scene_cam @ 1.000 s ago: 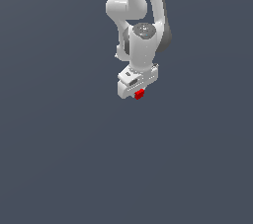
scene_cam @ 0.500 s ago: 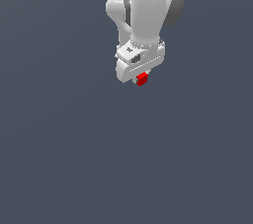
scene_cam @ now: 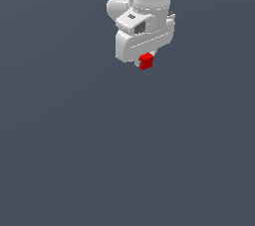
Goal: Pick up the red cube and move it to a goal position.
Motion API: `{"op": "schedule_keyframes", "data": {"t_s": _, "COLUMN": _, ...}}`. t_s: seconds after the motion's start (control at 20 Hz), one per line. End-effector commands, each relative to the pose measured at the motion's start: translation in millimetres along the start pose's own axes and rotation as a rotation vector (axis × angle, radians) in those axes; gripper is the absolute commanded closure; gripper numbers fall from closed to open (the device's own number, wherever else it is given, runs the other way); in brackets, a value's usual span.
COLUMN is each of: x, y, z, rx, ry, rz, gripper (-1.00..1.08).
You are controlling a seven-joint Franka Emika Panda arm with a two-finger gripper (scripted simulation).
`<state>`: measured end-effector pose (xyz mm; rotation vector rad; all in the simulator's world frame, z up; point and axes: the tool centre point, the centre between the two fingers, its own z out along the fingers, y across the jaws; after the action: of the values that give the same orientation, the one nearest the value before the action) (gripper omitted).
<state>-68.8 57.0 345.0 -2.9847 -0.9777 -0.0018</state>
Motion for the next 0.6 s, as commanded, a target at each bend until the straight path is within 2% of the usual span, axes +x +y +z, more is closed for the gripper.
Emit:
{"op": "schedule_keyframes", "data": {"t_s": 0.0, "x": 1.9, "y": 1.2, "z": -16.8, "rx": 0.000, "ry": -0.001, "rz": 0.000, "gripper": 1.08}}
{"op": "schedule_keyframes", "data": {"t_s": 0.55, "x": 7.4, "y": 4.5, "z": -48.2, "rx": 0.000, "ry": -0.001, "rz": 0.001, "gripper": 1.08}}
